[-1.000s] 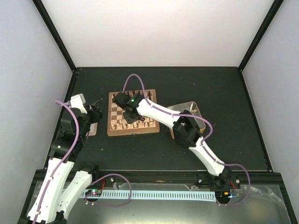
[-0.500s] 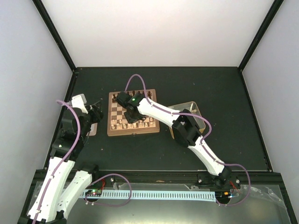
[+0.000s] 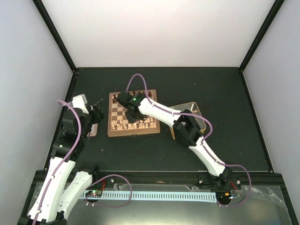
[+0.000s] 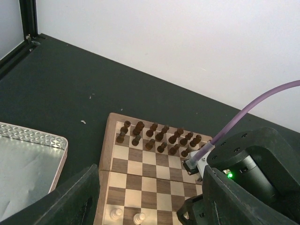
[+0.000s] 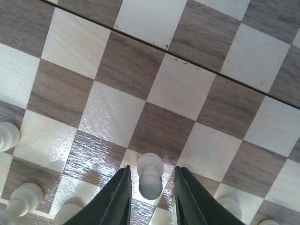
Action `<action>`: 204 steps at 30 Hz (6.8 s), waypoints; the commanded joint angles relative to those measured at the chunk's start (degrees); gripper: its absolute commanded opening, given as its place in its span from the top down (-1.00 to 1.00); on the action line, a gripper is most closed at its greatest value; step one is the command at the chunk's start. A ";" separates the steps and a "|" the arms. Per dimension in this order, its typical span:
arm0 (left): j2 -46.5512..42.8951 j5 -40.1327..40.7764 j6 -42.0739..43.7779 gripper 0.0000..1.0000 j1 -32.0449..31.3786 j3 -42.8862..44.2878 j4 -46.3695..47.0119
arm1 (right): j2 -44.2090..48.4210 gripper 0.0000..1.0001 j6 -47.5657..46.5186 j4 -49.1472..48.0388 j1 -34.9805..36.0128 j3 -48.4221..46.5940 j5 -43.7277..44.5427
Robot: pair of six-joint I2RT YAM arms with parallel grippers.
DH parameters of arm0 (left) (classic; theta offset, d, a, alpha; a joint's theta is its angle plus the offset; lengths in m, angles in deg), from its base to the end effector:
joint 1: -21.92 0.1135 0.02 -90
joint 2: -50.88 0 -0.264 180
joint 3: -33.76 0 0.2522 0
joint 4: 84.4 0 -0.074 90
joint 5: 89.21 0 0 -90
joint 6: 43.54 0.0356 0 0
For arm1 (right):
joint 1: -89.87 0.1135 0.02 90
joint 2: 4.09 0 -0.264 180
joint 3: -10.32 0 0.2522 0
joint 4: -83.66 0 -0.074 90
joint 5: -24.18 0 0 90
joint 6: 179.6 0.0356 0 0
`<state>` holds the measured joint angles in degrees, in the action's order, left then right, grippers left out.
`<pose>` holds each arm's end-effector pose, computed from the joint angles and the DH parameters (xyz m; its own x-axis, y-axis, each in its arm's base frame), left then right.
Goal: Set up the chess pieces on the board
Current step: Place the chess piece on the chessboard, then pick up the chess piece from the storage box.
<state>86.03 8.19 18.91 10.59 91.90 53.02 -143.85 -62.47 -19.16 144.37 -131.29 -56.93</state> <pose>0.1375 -0.0229 0.3273 -0.3266 -0.4024 -0.8553 -0.0848 0.9137 -0.3975 0.2956 0.4049 0.1866 -0.8564 -0.4248 -0.2936 -0.4394 0.8981 -0.0176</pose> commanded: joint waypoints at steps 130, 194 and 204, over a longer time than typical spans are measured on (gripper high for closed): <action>58.77 -8.10 4.83 0.42 -6.07 20.90 -18.86 | 41.02 0.53 6.30 -27.33 -12.30 48.32 -3.50; 28.02 -27.36 7.24 0.02 -5.98 11.77 -2.17 | 32.63 0.97 40.54 -30.35 -30.83 58.86 17.79; 27.11 -34.96 3.21 -0.07 -5.98 9.62 2.50 | 43.86 0.97 6.25 -56.93 -30.74 69.56 -25.85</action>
<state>114.71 -21.12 24.48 4.91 102.41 51.42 -102.10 -37.97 -59.97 113.77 -63.78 -56.80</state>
